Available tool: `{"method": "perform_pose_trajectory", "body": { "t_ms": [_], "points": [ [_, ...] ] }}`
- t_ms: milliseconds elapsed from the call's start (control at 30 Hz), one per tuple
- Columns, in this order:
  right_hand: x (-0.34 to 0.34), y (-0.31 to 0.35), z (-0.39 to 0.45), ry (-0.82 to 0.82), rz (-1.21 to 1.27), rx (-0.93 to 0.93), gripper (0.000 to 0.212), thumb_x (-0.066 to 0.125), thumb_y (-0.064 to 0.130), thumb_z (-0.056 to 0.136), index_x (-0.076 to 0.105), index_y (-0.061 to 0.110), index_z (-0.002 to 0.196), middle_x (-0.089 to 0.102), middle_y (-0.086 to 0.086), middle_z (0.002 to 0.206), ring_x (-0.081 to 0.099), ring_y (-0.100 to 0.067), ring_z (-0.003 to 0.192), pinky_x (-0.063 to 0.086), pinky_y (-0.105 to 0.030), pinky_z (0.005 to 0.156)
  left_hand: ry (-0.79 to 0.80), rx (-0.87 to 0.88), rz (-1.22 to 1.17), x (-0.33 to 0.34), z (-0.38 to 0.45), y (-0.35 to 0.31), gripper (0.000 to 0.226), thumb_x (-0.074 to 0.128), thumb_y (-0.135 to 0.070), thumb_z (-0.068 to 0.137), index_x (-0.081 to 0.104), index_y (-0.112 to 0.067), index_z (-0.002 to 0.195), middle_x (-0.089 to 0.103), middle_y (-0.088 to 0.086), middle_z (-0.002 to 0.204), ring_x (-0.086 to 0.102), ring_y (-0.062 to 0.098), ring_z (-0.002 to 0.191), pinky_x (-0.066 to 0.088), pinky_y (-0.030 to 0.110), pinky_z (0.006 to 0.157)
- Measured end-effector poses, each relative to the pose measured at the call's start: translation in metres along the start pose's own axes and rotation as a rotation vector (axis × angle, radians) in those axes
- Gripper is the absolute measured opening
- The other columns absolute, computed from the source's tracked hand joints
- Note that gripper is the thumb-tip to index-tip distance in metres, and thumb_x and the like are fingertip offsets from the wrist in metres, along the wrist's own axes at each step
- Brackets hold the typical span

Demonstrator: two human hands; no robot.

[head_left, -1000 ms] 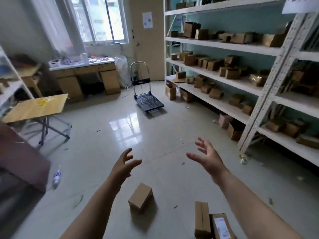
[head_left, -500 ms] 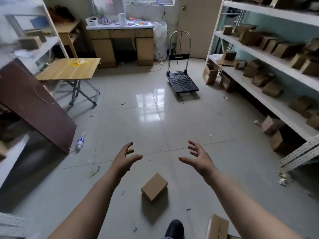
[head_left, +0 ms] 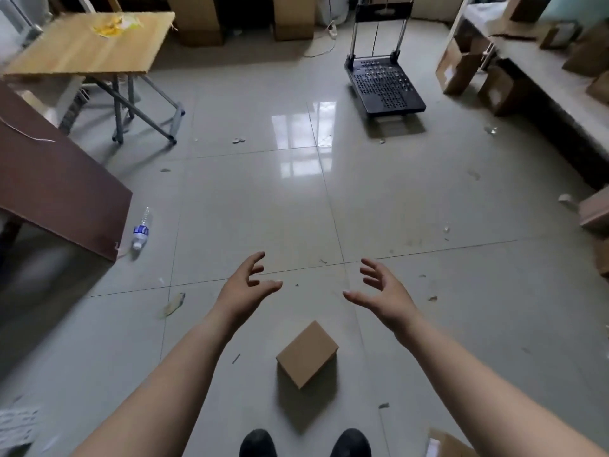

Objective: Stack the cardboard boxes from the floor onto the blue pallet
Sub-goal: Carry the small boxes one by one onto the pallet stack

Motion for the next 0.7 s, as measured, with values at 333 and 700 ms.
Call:
{"method": "perform_pose_trajectory", "body": {
  "t_ms": [333, 700],
  "points": [
    [0.122, -0.383, 0.200, 0.008, -0.286, 0.299, 0.091, 0.081, 0.036, 0.066, 0.032, 0.022, 0.142, 0.037, -0.005, 0.146, 0.038, -0.023, 0.131, 0.033, -0.033, 0.103, -0.230, -0.493, -0.045, 0.112, 0.157, 0.421, 0.083, 0.070, -0.014, 0.077, 0.023, -0.015, 0.146, 0.035, 0.016, 0.148, 0.036, 0.029, 0.134, 0.030, 0.041, 0.107],
    [0.159, -0.519, 0.212, -0.034, -0.138, 0.475, 0.071, 0.083, 0.030, 0.063, 0.050, 0.016, 0.123, 0.057, -0.005, 0.123, 0.056, -0.021, 0.109, 0.047, -0.039, 0.096, -0.077, -0.789, -0.399, 0.202, 0.190, 0.547, 0.063, 0.071, -0.022, 0.075, 0.037, -0.029, 0.127, 0.056, 0.004, 0.121, 0.054, 0.029, 0.101, 0.044, 0.041, 0.080]
  ]
}}
Point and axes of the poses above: each hand's wrist, its own z-axis towards the middle knuckle, its own x-axis out of the palm, y = z × x, the point moved 10 cm from there along z, towards the middle knuckle
